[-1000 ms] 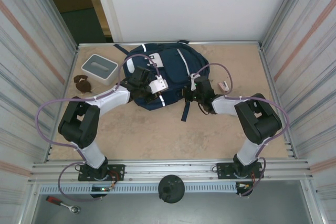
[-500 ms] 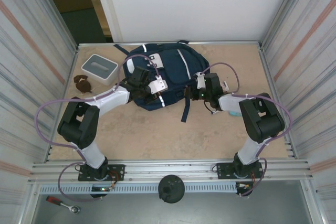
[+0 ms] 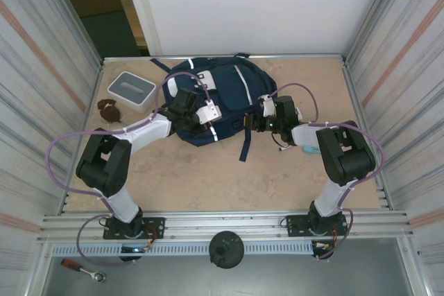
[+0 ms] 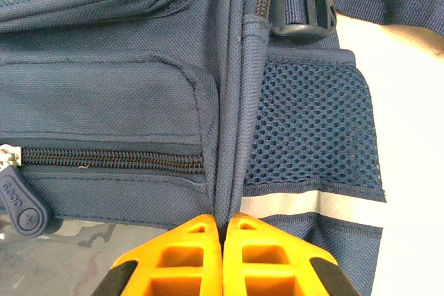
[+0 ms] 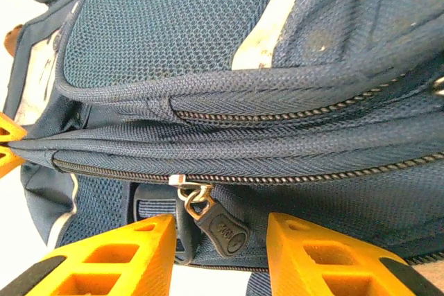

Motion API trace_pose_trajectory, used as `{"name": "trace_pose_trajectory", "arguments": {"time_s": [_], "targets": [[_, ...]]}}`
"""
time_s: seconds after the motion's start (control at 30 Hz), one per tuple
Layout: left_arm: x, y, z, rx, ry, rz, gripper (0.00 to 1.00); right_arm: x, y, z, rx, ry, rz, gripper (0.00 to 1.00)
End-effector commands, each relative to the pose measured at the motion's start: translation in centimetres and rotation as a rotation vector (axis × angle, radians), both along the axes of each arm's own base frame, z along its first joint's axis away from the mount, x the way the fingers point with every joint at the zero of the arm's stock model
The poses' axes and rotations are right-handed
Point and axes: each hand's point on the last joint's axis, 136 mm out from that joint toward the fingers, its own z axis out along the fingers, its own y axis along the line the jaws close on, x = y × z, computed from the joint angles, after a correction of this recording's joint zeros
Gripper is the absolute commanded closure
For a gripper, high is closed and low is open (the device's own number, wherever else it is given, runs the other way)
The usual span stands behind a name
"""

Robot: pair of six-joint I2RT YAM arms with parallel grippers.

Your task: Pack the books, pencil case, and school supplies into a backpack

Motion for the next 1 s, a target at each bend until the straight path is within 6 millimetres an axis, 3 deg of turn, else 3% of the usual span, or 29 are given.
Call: {"name": "trace_pose_trajectory", "arguments": {"time_s": [0.0,0.67,0.97], "targets": [[-0.6,0.1,2.0,-0.046,-0.002,-0.001,1.0,-0.1,0.4,-0.7,-0.04,-0.028,0.006,0.61],[-0.8,0.1,2.2,-0.049,0.003,0.003,1.0,1.2,0.9,-0.9,-0.192,-0.137,-0.022,0.76],[-0.5,0.8,2.1,-0.032,-0.016,0.021,1.0,0.8,-0.4,0.3,-0.208,-0.188,-0.077,0.96]]}}
